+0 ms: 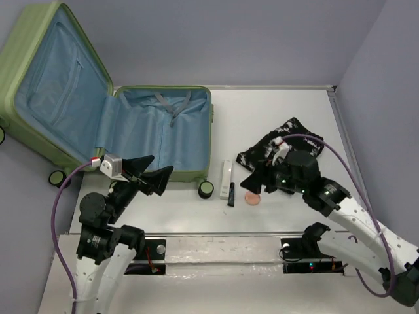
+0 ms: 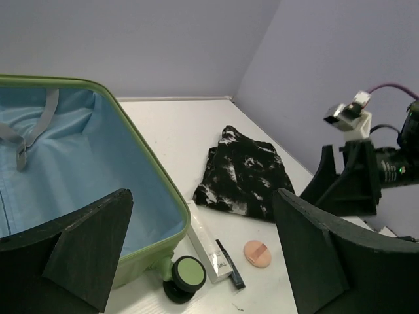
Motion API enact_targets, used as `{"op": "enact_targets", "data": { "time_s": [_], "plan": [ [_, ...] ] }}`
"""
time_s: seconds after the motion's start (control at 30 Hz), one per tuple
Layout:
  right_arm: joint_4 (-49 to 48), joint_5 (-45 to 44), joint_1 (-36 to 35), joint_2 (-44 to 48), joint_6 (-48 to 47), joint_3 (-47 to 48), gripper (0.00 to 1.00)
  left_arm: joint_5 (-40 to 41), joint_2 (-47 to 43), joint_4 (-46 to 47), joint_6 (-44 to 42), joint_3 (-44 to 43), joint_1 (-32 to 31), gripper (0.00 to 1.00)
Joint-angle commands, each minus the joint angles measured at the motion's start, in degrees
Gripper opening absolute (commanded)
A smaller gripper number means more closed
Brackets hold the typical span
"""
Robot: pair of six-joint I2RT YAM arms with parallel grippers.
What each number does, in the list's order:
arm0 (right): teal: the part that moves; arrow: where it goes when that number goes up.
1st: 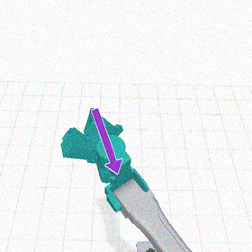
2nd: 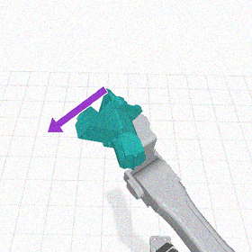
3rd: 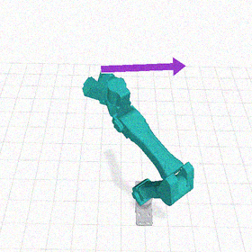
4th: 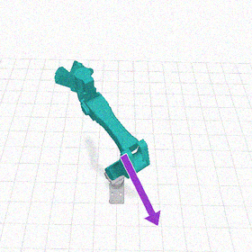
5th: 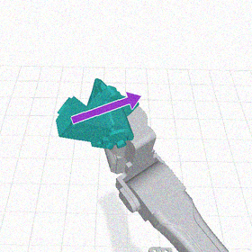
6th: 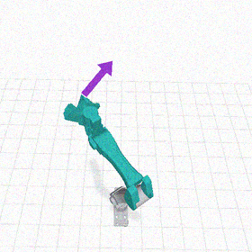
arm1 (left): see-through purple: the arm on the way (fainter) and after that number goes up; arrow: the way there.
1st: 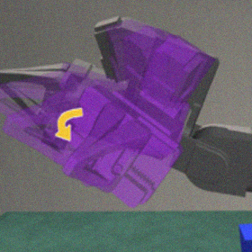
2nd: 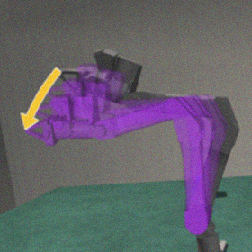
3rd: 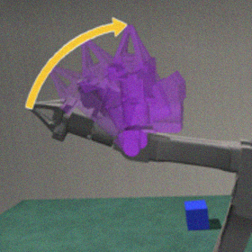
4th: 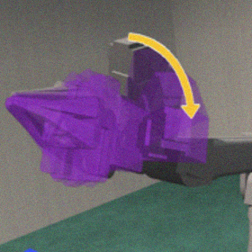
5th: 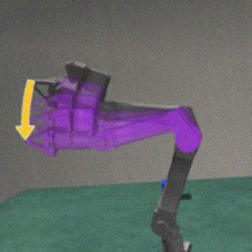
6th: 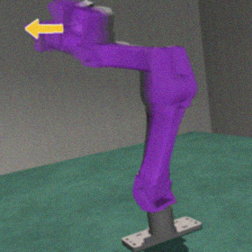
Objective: Pack the luggage
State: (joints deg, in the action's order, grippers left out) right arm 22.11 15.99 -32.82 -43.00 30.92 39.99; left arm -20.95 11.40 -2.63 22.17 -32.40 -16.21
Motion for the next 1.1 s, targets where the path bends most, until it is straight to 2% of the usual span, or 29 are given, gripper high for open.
{"op": "enact_targets", "data": {
  "time_s": [0.0,0.07,0.1,0.2,0.47,0.67,0.87,0.9,0.97,1.03,1.07],
  "plan": [
    [-2.60,-22.37,-10.33,-8.11,2.30,2.55,0.79,-0.76,-0.76,0.88,-0.64,-2.05,0.56,0.99],
    [-2.60,-26.16,-12.52,-13.82,2.57,4.21,0.84,-0.67,-0.59,0.70,-0.64,-1.96,0.56,0.99],
    [-2.60,-26.18,-13.14,-13.86,2.66,5.00,0.86,-0.67,-0.41,0.70,-0.73,-1.88,0.56,0.99],
    [-2.60,-32.23,-15.87,-20.96,3.27,8.08,0.89,-0.67,0.29,0.70,-0.38,-1.70,0.56,0.99],
    [-2.86,-37.34,-17.63,-39.76,3.80,16.69,0.87,-0.49,0.29,0.44,-0.20,-1.70,0.65,0.99],
    [-1.90,-41.90,-17.63,-49.71,4.06,22.23,0.81,-0.67,0.29,0.44,-0.20,-1.70,0.65,0.99],
    [-1.37,-44.02,-17.63,-60.87,5.73,28.47,0.65,-0.67,0.03,0.52,0.06,-1.52,0.56,0.99],
    [-1.45,-44.55,-17.63,-62.10,5.82,30.05,0.58,-0.76,0.03,0.61,-0.02,-1.52,0.56,0.99],
    [-1.45,-45.34,-17.02,-65.17,5.82,31.81,0.49,-0.58,0.03,0.61,-0.03,-1.52,0.56,0.99],
    [-1.45,-48.14,-17.02,-65.19,6.52,32.78,0.33,-0.58,-0.06,0.53,-0.03,-1.52,0.56,0.99],
    [-1.37,-48.85,-17.02,-63.36,6.70,32.70,0.32,-0.58,-0.15,0.52,-0.03,-1.52,0.56,0.99]
  ]
}}
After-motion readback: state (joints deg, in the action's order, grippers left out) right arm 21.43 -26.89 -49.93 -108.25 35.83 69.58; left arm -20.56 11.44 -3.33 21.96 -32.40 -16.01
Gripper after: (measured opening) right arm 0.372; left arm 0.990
